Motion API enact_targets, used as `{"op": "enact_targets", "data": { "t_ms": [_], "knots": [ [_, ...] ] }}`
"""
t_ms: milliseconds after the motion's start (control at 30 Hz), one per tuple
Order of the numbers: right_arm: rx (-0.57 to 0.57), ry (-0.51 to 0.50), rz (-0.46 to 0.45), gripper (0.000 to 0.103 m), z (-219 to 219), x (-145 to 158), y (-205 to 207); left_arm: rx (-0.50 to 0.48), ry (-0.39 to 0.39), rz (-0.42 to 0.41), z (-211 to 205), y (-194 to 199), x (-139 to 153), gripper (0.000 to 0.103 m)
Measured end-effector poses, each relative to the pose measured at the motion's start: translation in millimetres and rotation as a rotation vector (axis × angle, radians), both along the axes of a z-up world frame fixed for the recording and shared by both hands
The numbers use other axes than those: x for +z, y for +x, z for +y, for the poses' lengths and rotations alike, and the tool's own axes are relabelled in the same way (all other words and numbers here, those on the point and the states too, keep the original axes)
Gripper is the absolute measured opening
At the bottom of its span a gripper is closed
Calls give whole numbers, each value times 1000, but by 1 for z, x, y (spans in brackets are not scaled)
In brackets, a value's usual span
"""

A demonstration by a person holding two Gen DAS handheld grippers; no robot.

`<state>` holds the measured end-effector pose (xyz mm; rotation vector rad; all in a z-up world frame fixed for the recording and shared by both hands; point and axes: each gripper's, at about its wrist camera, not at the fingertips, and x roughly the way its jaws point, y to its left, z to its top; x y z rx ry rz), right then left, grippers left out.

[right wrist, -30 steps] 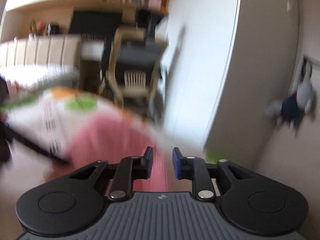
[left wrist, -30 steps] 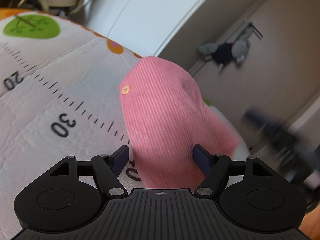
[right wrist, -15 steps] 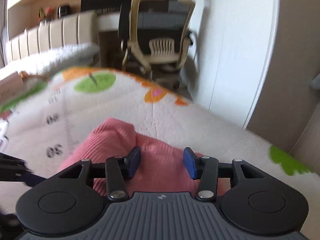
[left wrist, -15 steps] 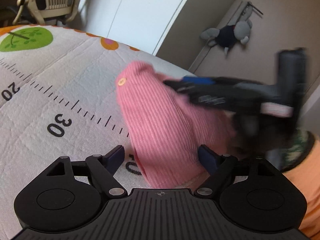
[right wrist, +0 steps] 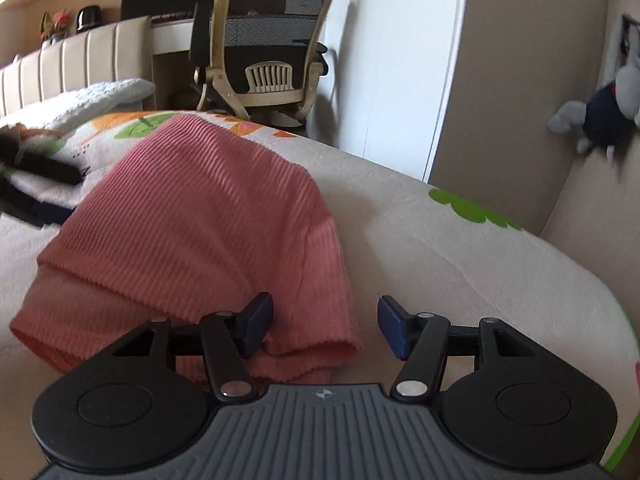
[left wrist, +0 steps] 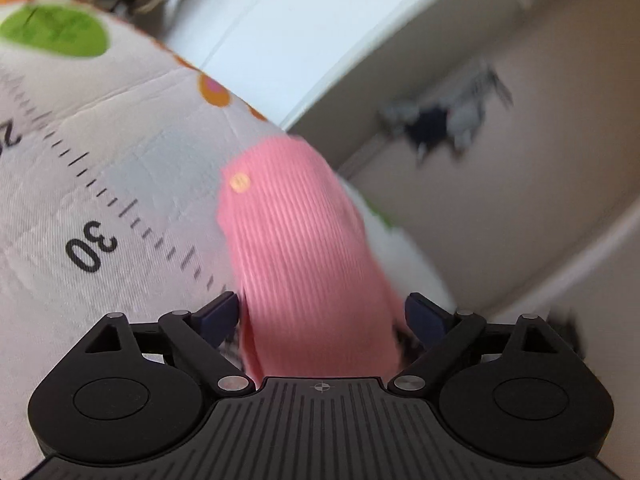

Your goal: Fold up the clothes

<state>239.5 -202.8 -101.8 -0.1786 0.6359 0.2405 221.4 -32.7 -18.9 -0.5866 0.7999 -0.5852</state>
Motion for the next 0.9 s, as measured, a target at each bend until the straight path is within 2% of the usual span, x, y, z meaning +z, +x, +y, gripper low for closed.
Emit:
{"op": "enact_targets", "data": {
  "t_ms": [67, 233, 267, 333, 433, 533, 667, 800, 900],
  "knots": [
    [10, -38, -16, 58, 4, 1, -4, 39, -48, 11, 5, 10, -3, 94],
    [15, -74, -34, 58, 4, 0, -13, 22, -24, 53, -17, 31, -16, 94],
    [15, -79, -35, 58, 5, 0, -14, 31, -10, 28, -21, 30, -15, 91],
    [15, -93, -38, 58, 9, 1, -14, 48, 29, 19, -25, 32, -15, 77],
    [43, -121, -41, 51, 29, 3, -10, 74, 2, 26, -12, 33, -15, 60],
    [108, -150, -45, 48, 63, 5, -3, 129, 7, -33, 23, 27, 1, 58],
    [263, -165, -66, 48, 136, 5, 13, 239, 17, -80, 82, 17, 18, 58],
    [378, -197, -88, 48, 206, 1, 27, 365, 92, -51, 149, 9, 10, 61],
    [424, -163, -59, 49, 224, 6, 37, 381, 84, 8, 184, -3, -4, 68]
  ]
}}
